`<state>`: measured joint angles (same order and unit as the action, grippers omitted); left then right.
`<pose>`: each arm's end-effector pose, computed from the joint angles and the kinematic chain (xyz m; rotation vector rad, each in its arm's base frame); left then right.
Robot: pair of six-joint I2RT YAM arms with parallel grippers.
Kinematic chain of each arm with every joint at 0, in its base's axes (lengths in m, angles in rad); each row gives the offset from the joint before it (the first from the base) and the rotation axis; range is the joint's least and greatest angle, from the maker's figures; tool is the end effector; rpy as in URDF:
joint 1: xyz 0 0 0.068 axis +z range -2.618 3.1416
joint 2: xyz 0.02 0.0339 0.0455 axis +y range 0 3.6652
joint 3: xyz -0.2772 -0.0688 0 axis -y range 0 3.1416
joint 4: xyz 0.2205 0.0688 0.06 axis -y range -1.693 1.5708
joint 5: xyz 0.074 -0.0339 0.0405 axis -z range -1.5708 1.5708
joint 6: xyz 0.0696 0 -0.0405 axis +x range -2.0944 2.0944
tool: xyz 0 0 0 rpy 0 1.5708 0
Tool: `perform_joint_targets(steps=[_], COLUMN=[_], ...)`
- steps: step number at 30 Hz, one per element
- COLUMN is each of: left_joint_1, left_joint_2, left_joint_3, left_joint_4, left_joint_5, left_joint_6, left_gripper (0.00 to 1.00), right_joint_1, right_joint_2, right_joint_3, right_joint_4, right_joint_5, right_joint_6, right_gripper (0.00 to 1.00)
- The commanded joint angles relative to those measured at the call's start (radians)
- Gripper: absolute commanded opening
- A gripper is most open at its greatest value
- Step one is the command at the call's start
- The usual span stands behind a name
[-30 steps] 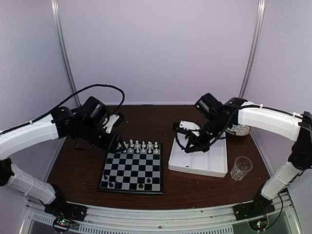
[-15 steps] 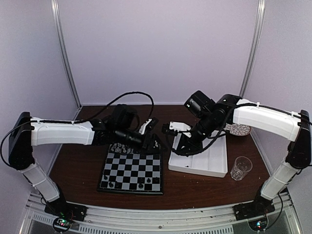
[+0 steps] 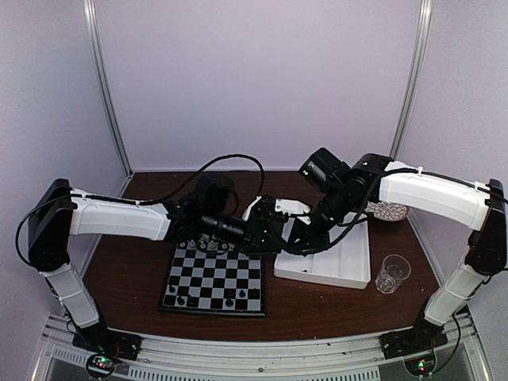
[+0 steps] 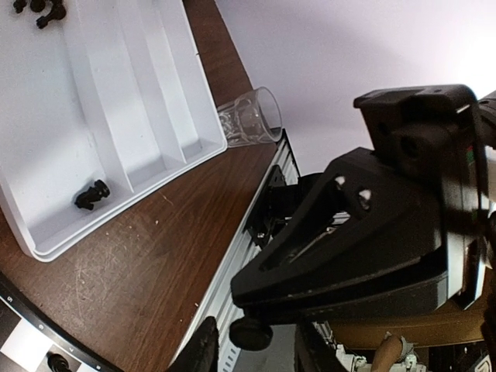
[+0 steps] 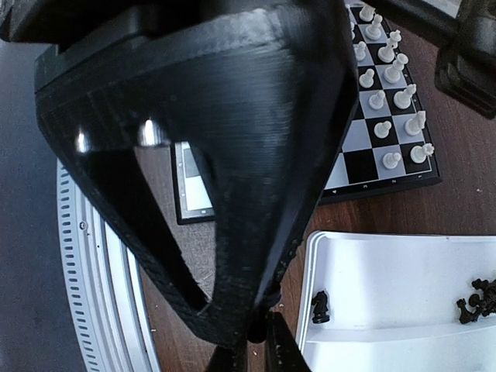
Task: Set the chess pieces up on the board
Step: Pass from the right arm to the left
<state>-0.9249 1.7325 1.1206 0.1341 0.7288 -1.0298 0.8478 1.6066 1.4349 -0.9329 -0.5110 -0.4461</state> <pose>0.1986 -0.3405 0.2516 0.4442 2.5044 -1.7780 0.1849 0.2610 0.2916 -1.7446 2.0343 0.8113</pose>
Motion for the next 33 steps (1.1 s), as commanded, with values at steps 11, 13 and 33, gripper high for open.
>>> perform_joint_targets(steps=[11,13,33], left_joint_1=[-0.004,-0.004,0.001], left_joint_2=[0.038,0.041,0.130], left_joint_3=[0.028,0.025,-0.049], left_joint_4=[0.106,0.110,0.811], left_joint_5=[0.057,0.057,-0.027], left_joint_6=[-0.025,-0.023,-0.315], left_gripper=[0.18,0.16,0.11], right_joint_1=[0.010,0.010,-0.300], right_joint_2=[0.008,0.007,-0.165], right_joint_3=[0.021,0.021,-0.084], right_joint_4=[-0.007,-0.006,0.160], right_joint_5=[0.002,0.002,-0.503], right_joint_6=[-0.004,-0.002,0.248], right_gripper=[0.09,0.09,0.31])
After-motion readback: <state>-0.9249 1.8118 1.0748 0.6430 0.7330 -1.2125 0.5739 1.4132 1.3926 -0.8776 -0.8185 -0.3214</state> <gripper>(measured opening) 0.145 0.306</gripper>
